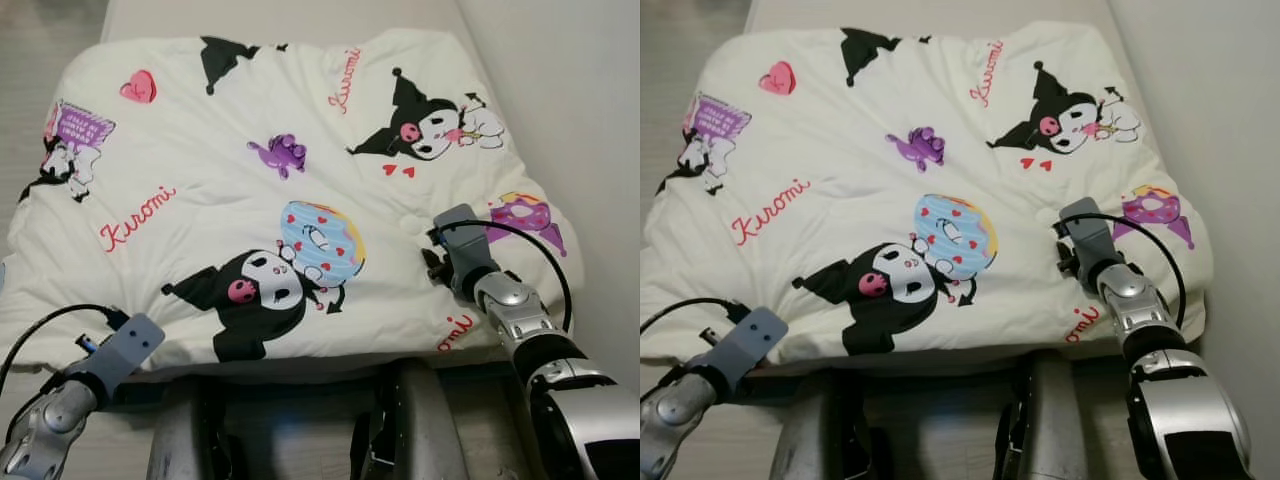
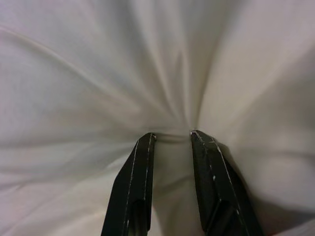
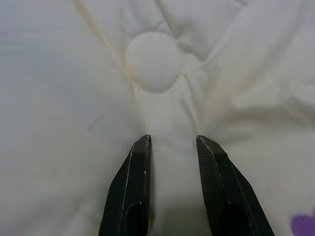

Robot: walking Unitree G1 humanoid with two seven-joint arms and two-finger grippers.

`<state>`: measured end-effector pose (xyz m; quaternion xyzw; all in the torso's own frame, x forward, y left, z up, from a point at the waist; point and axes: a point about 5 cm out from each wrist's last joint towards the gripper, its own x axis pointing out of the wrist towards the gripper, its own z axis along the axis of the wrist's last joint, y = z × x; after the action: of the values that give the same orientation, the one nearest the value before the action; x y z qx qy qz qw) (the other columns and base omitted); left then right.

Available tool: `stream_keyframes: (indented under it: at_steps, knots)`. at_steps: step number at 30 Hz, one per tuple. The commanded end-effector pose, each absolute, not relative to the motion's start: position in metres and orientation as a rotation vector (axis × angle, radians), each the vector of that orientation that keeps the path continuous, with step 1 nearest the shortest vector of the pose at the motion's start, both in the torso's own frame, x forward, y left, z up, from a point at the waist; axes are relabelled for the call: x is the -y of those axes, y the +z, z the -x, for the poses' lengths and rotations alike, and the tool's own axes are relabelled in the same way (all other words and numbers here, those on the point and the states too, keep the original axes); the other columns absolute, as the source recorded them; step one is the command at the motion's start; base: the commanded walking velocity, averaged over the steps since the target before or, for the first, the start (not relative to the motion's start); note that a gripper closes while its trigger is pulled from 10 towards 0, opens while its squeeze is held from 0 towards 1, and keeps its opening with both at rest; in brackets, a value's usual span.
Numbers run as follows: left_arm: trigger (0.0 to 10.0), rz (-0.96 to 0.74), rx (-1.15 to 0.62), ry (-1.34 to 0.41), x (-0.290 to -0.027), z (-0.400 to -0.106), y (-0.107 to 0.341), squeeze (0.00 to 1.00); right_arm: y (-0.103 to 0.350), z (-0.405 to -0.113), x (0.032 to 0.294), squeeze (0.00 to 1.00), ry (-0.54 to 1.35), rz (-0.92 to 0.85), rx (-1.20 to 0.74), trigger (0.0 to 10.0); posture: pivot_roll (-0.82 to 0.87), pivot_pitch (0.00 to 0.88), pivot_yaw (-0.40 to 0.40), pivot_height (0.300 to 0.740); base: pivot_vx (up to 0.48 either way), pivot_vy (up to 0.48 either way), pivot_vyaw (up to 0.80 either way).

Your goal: Clean up the room

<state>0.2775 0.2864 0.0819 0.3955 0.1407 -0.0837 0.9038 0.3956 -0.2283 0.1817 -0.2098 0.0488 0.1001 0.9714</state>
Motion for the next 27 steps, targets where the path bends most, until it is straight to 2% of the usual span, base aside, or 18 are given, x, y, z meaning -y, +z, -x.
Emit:
stream_keyframes:
  at_steps: [1,3,6,7,10,11,12,14,16,17,20,21,23,27]
  knots:
    - [10.0,-0.846,-0.609,-0.241,-0.305,-0.227,0.022,0.00,0.163,-0.388,0.235,0.00,0.221,0.431,-0.173,10.0,0.05,0.502,-0.020,0.564,0.000,0.000,0.00]
    - [10.0,-0.853,-0.623,-0.262,-0.306,-0.218,0.018,0.00,0.164,-0.388,0.235,0.00,0.240,0.430,-0.169,10.0,0.05,0.500,-0.018,0.564,0.000,0.000,0.00]
    - [10.0,-0.837,-0.471,-0.248,-0.299,-0.219,0.043,0.00,0.184,-0.393,0.233,0.00,0.275,0.350,-0.090,10.0,0.05,0.494,-0.016,0.564,0.000,0.000,0.00]
    - [10.0,-0.837,-0.471,-0.248,-0.299,-0.219,0.043,0.00,0.184,-0.393,0.233,0.00,0.275,0.350,-0.090,10.0,0.05,0.494,-0.016,0.564,0.000,0.000,0.00]
    - [10.0,-0.796,-0.258,-0.219,-0.290,-0.229,0.083,0.00,0.209,-0.398,0.230,0.00,0.296,0.235,0.010,10.0,0.06,0.496,-0.012,0.564,0.000,0.000,0.00]
    - [10.0,-0.796,-0.258,-0.219,-0.290,-0.229,0.083,0.00,0.209,-0.398,0.230,0.00,0.296,0.235,0.010,10.0,0.06,0.496,-0.012,0.564,0.000,0.000,0.00]
    - [10.0,-0.763,-0.138,-0.204,-0.283,-0.233,0.105,0.00,0.221,-0.400,0.231,0.00,0.288,0.193,0.061,10.0,0.06,0.494,-0.007,0.564,0.000,0.000,0.00]
    - [10.0,-0.763,-0.138,-0.204,-0.283,-0.233,0.105,0.00,0.221,-0.400,0.231,0.00,0.288,0.193,0.061,10.0,0.06,0.494,-0.007,0.564,0.000,0.000,0.00]
    - [10.0,-0.703,0.053,-0.172,-0.275,-0.240,0.141,0.00,0.237,-0.401,0.236,0.00,0.251,0.121,0.137,10.0,0.07,0.495,-0.002,0.564,0.000,0.000,0.00]
    - [10.0,-0.703,0.053,-0.172,-0.275,-0.240,0.141,0.00,0.237,-0.401,0.236,0.00,0.251,0.121,0.137,10.0,0.07,0.495,-0.002,0.564,0.000,0.000,0.00]
    - [10.0,-0.675,0.221,-0.099,-0.270,-0.256,0.177,0.00,0.245,-0.402,0.246,0.00,0.158,0.082,0.177,10.0,0.07,0.502,0.003,0.564,0.000,0.000,0.00]
    - [10.0,-0.675,0.221,-0.099,-0.270,-0.256,0.177,0.00,0.245,-0.402,0.246,0.00,0.158,0.082,0.177,10.0,0.07,0.502,0.003,0.564,0.000,0.000,0.00]
    - [10.0,-0.683,0.215,-0.106,-0.265,-0.266,0.181,0.00,0.232,-0.401,0.259,0.00,0.007,0.146,0.086,10.0,0.08,0.506,0.011,0.564,0.000,0.000,0.00]
    - [10.0,-0.687,0.191,-0.140,-0.261,-0.262,0.176,0.00,0.219,-0.396,0.274,0.00,-0.119,0.247,0.005,10.0,0.08,0.507,0.015,0.564,0.000,0.000,0.00]
